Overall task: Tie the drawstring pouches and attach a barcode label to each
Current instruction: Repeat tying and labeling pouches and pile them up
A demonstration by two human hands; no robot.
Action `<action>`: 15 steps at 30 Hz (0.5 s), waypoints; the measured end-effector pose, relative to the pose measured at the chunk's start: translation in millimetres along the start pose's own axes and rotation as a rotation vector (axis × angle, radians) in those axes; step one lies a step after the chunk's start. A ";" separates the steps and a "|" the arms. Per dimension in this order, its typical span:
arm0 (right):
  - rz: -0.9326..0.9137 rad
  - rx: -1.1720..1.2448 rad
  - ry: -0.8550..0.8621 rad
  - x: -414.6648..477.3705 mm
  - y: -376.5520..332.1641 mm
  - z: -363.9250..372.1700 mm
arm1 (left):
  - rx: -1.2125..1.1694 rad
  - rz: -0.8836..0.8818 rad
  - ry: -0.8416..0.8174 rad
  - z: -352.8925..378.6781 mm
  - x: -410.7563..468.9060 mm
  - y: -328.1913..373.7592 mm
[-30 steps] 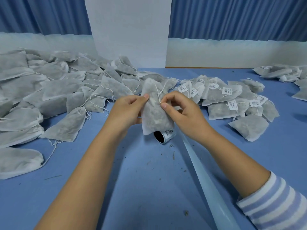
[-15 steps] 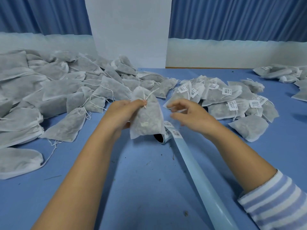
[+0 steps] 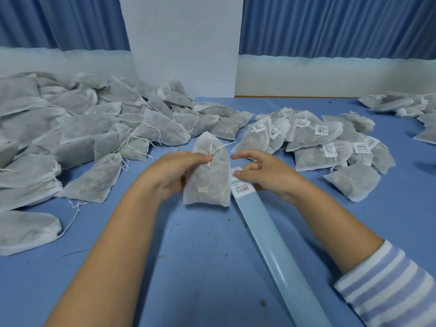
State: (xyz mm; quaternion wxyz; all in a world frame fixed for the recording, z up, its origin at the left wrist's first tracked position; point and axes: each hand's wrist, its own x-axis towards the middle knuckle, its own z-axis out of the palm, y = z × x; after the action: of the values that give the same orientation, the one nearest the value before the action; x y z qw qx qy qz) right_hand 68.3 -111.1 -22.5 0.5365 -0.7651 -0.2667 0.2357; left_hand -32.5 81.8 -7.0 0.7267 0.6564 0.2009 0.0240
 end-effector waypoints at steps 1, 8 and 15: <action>-0.021 0.041 0.039 1.6 2.4 1.2 | -0.026 -0.011 -0.017 0.7 0.8 -1.3; -0.171 0.126 0.177 6.8 7.4 12.0 | -0.176 -0.111 -0.231 8.3 0.4 -7.5; -0.121 0.239 0.169 6.5 4.5 10.4 | -0.319 -0.140 -0.199 6.5 4.4 -9.7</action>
State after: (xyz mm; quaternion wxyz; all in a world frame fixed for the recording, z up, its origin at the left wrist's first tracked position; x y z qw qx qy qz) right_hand 67.2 -100.9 -30.5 0.6577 -0.6953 -0.2362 0.1677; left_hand -28.6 75.7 -17.1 0.8378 0.5163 0.1671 -0.0601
